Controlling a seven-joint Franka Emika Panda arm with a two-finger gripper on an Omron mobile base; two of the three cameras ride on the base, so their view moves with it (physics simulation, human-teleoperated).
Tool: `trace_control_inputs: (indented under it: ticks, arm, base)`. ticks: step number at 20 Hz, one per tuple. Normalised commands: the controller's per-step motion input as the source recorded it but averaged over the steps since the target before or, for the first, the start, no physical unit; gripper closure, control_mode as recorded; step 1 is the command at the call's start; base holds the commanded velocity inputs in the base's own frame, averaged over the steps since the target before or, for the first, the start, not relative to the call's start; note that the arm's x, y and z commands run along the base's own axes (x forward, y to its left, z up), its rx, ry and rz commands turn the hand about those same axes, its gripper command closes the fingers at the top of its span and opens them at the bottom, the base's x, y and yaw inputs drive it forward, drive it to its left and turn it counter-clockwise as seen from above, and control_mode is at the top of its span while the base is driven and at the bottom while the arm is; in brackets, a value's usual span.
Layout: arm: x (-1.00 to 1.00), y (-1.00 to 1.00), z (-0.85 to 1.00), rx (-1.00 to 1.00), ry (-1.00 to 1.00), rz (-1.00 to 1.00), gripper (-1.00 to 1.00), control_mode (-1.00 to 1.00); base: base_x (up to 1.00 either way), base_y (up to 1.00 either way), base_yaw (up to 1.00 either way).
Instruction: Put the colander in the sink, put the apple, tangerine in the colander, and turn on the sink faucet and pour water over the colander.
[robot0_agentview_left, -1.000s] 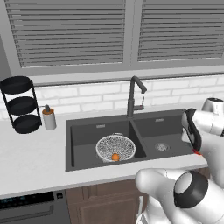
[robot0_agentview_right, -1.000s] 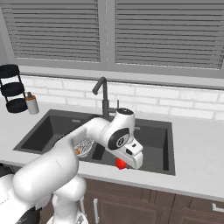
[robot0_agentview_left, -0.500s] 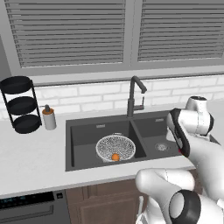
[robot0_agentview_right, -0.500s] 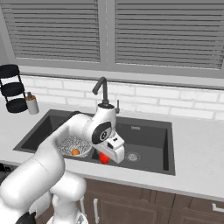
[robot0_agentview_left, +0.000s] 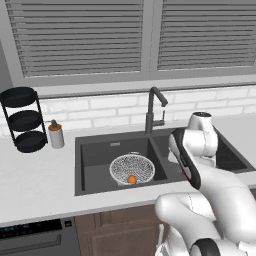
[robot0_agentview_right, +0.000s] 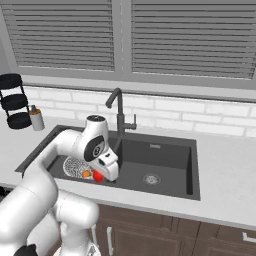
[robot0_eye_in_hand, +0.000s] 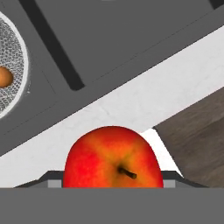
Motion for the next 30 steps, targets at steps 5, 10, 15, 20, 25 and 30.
trace_control_inputs:
  ticks: [5, 10, 15, 20, 25, 30]
  arm:
    - [0.36, 0.8, 0.0, 0.0, 0.0, 0.0, 1.0, -1.0]
    - [0.44, 0.81, 0.0, 0.0, 0.0, 0.0, 1.0, -1.0]
    - [0.56, 0.78, 0.0, 0.0, 0.0, 0.0, 1.0, -1.0]
    - [0.73, 0.51, 0.0, 0.0, 0.0, 0.0, 1.0, -1.0]
    - [0.74, 0.29, -0.03, 0.0, 0.0, 0.0, 1.0, -1.0]
    - [0.63, 0.0, -0.31, 0.0, 0.0, 0.0, 1.0, -1.0]
  base:
    - [0.0, 0.0, 0.0]
    - [0.0, 0.0, 0.0]
    - [0.0, 0.0, 0.0]
    - [0.0, 0.0, 0.0]
    - [0.0, 0.0, 0.0]
    - [0.0, 0.0, 0.0]
